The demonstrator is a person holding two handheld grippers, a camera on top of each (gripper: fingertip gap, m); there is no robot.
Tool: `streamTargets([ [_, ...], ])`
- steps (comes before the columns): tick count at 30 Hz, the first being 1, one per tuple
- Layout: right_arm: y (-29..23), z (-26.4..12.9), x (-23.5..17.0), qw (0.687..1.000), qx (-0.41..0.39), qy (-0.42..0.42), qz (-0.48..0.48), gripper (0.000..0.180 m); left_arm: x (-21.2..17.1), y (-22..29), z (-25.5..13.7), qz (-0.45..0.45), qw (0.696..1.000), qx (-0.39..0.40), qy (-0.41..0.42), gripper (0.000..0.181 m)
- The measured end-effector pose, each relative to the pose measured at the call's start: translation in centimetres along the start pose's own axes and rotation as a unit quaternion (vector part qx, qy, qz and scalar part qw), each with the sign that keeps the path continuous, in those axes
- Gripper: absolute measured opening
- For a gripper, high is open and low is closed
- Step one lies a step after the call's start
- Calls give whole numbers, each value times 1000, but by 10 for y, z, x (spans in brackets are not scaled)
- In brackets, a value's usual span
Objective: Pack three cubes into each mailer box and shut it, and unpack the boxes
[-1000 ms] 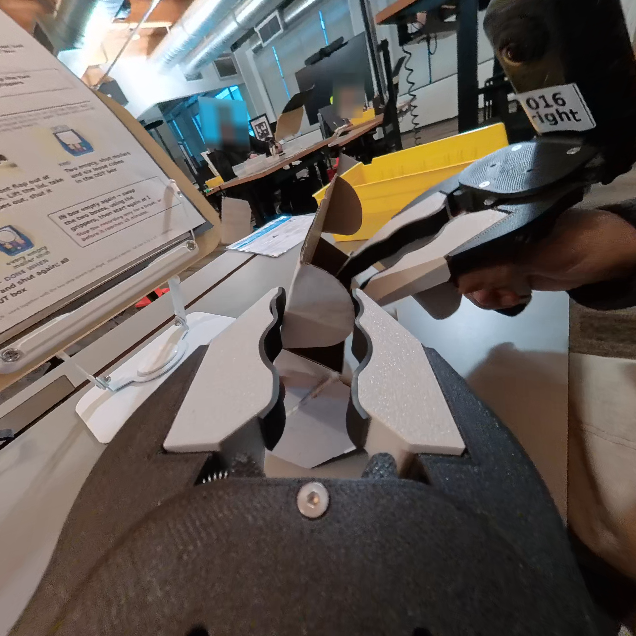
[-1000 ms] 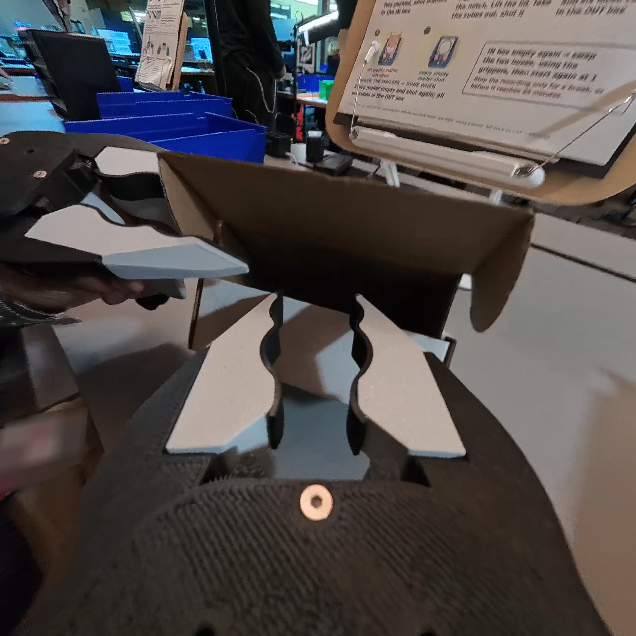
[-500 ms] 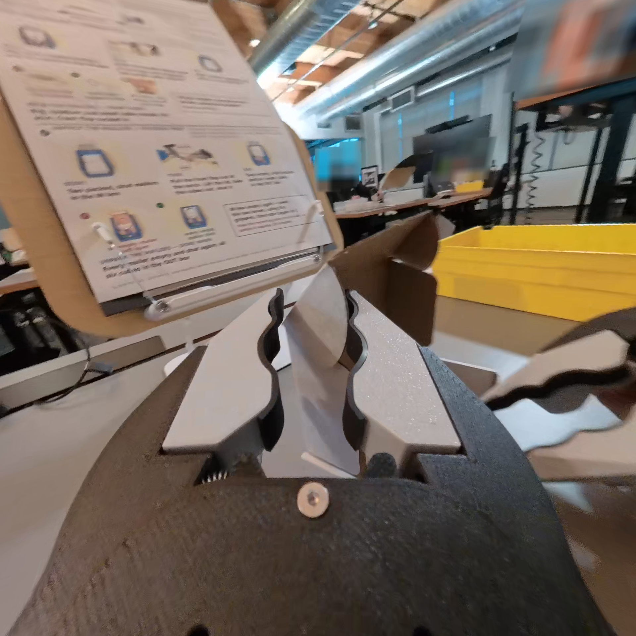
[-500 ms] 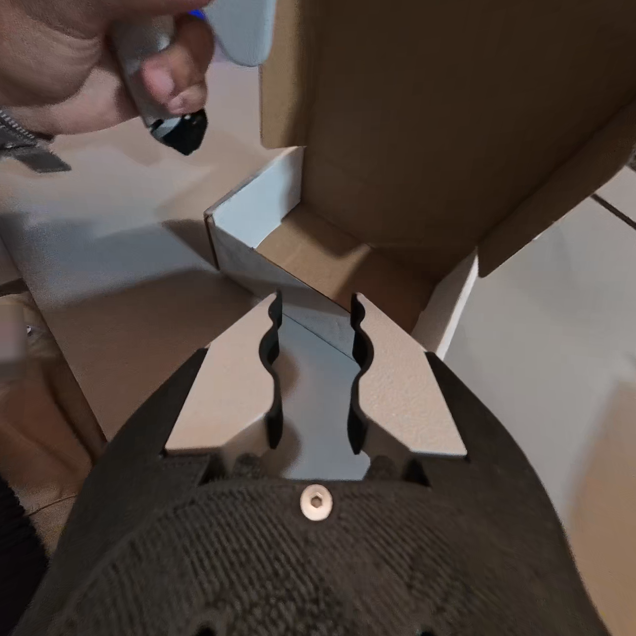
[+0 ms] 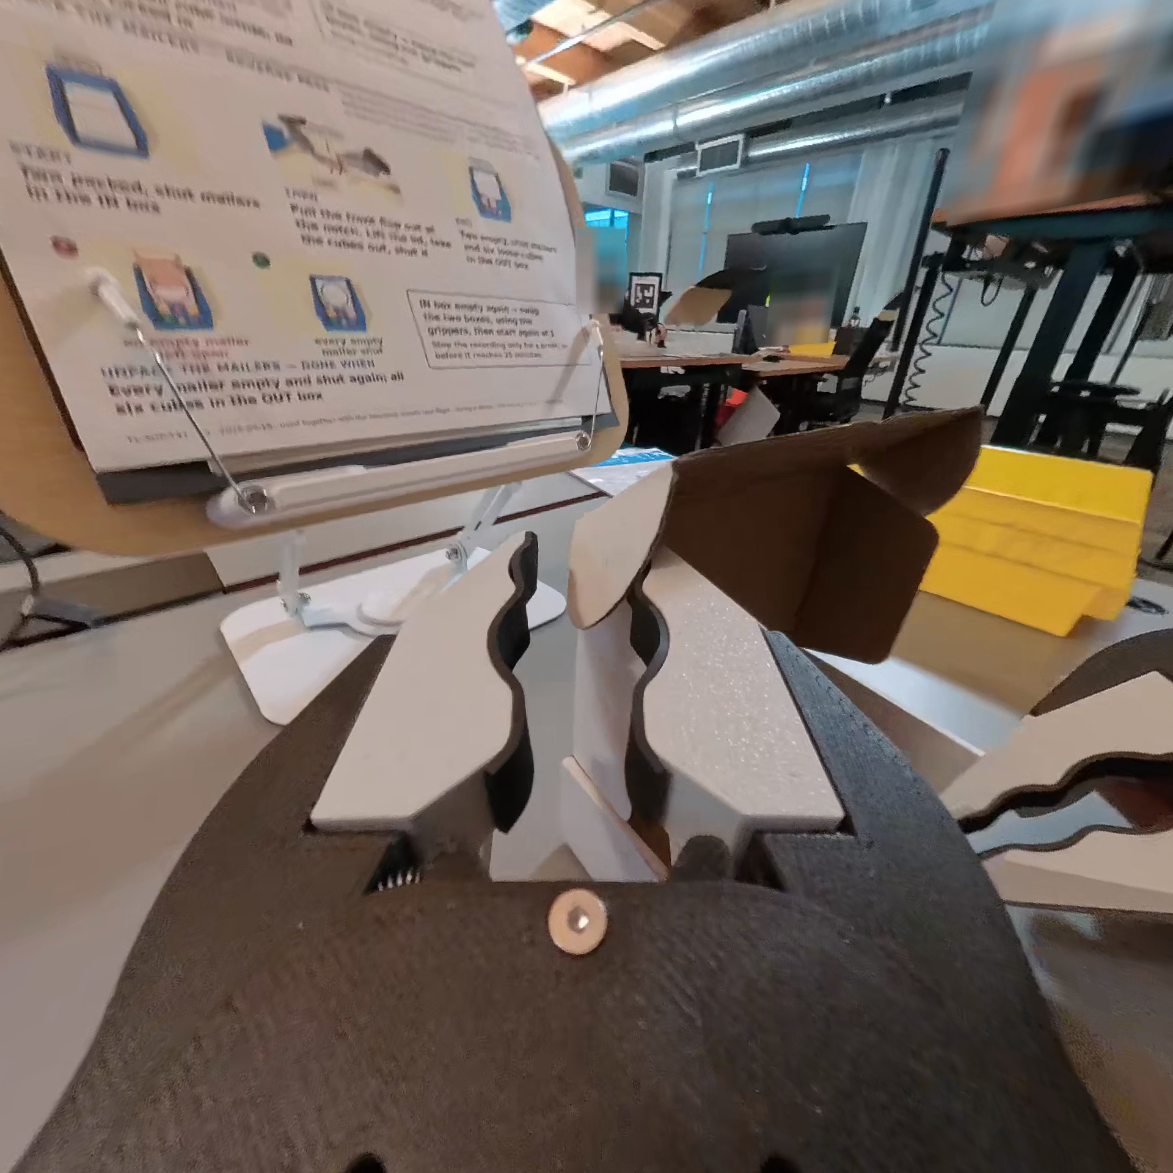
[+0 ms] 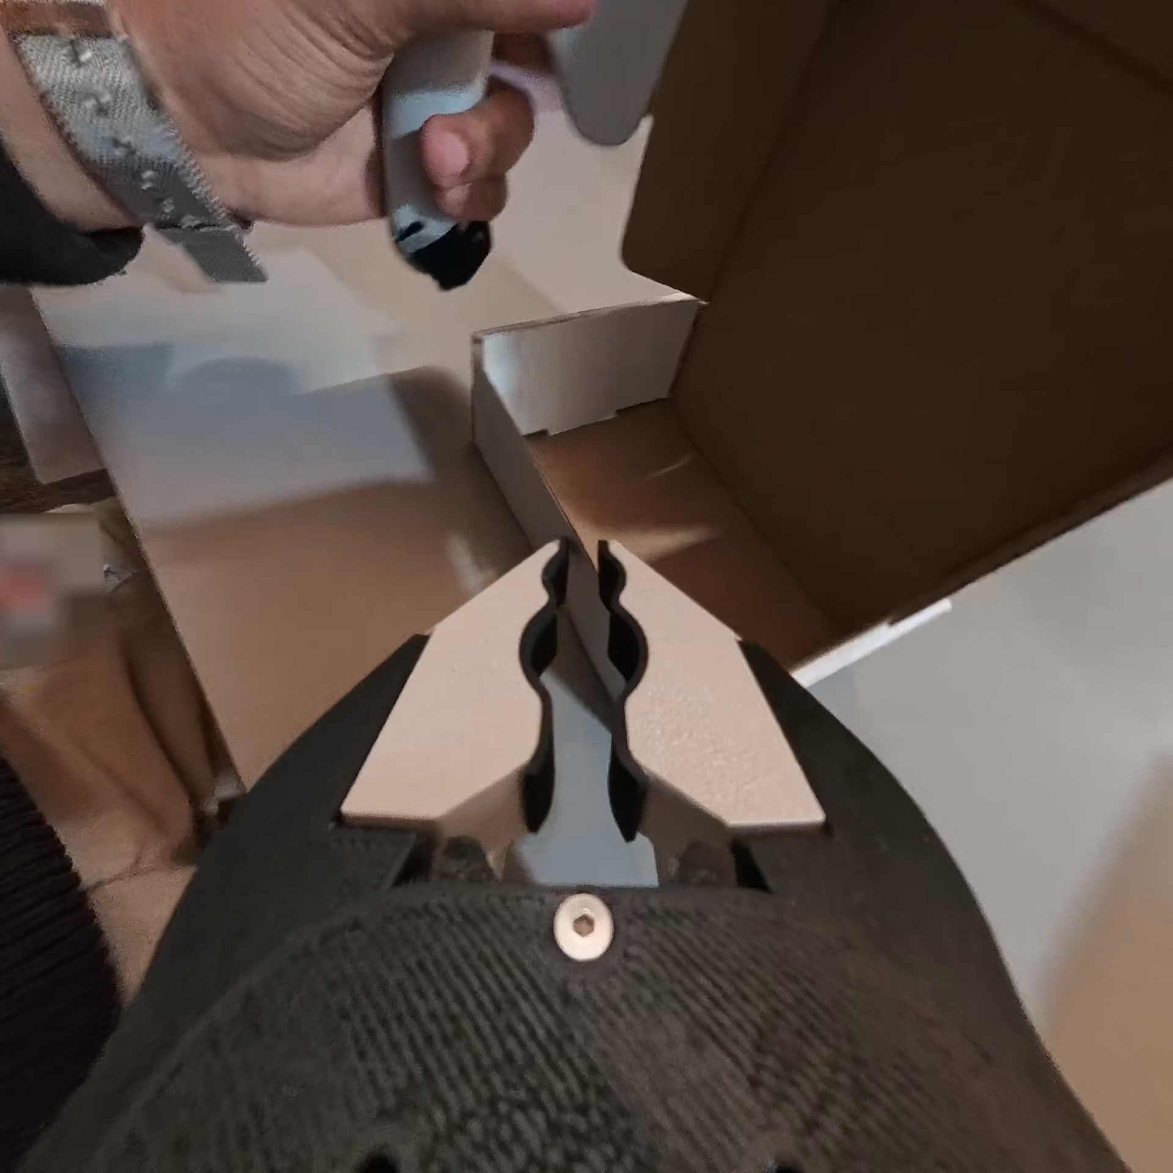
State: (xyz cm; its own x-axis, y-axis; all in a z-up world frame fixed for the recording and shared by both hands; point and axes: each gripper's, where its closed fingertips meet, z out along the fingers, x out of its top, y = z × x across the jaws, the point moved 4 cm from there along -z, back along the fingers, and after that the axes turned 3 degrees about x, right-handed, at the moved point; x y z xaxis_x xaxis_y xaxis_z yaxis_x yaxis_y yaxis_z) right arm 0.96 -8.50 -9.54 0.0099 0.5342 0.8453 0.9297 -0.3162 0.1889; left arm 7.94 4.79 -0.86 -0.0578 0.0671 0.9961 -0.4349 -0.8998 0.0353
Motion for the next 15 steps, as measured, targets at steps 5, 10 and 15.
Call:
streamTargets([
  [5, -7, -4, 0, 999, 50, -12, 3, 5, 18, 4, -4, 73, 997, 28, 13, 27],
  [10, -19, -10, 0, 993, 112, -19, -20, 4, 22, 5, -4, 158, 984, 80, -4, 20],
  [15, -34, -19, -1, 985, 156, -22, -71, 3, 10, -1, 0, 200, 971, 115, -61, 25],
])
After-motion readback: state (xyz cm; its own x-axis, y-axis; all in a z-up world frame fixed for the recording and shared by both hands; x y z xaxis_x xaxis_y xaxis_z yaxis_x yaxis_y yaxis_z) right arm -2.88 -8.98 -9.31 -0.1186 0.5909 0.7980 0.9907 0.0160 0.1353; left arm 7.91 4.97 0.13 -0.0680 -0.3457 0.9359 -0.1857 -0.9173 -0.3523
